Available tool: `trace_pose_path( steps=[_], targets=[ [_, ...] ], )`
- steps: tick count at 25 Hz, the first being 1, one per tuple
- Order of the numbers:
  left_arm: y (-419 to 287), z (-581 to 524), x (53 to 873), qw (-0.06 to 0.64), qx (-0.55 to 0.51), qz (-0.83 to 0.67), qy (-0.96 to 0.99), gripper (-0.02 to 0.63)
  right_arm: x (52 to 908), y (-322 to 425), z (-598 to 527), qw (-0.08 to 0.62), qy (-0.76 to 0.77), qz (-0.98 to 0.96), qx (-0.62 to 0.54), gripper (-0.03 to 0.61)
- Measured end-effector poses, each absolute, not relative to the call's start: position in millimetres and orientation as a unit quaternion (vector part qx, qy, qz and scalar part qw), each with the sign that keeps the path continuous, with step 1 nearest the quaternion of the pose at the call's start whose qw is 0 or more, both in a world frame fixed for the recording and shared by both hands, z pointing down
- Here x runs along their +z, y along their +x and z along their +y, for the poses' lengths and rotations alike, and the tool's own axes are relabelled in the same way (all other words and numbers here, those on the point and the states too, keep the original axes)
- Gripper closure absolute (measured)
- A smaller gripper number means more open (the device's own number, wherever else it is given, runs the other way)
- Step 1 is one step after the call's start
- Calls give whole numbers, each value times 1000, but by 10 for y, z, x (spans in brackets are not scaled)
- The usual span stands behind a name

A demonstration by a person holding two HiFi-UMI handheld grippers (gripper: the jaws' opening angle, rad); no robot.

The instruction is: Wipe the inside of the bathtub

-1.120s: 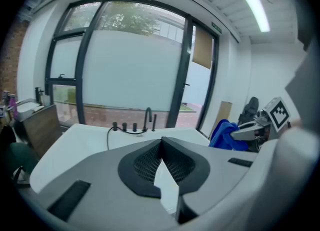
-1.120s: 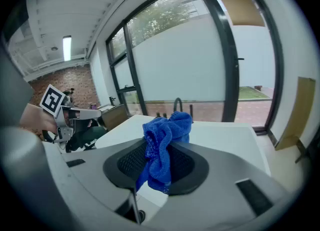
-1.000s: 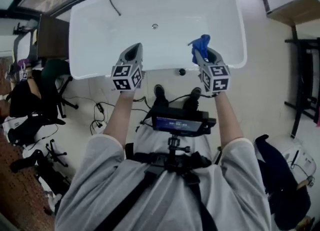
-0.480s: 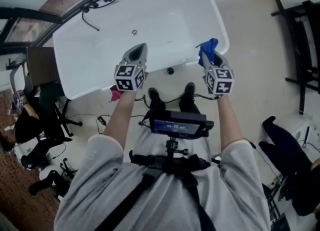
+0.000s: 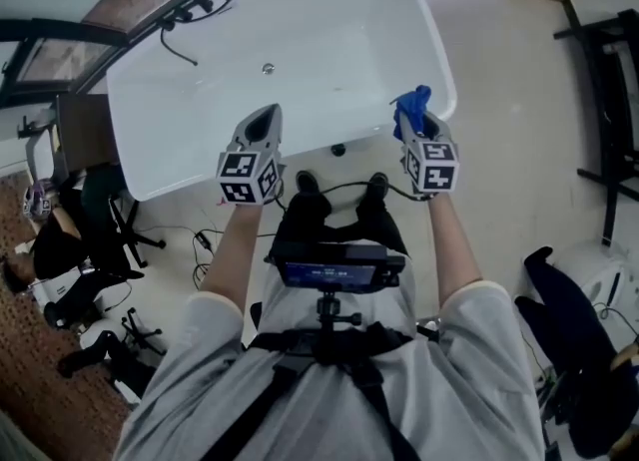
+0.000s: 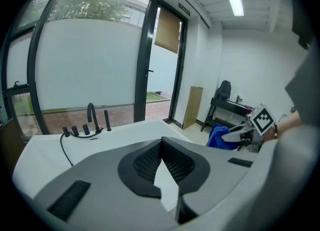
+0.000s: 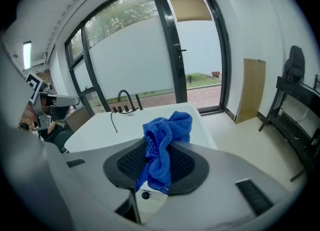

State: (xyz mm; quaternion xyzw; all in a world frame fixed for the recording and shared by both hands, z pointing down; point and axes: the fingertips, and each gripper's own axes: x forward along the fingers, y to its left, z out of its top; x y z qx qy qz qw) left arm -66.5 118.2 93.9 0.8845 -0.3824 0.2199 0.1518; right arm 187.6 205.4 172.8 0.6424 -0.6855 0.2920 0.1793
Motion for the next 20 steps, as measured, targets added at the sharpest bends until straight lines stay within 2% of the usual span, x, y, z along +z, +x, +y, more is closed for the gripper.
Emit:
trace_pose_path(
  steps=[11, 14, 20],
  targets=[
    [-446, 789, 1491, 136, 227, -292, 919, 613, 2556, 2003, 1724, 220, 711, -586, 321, 462],
    [-337, 682, 1666, 125, 235, -267, 926, 612, 2766, 2068, 1552, 256, 729, -553, 312, 462],
    [-139, 580, 2072, 148, 238, -277, 919, 614, 3327, 2284, 1219, 336, 711, -540, 301, 462]
  ],
)
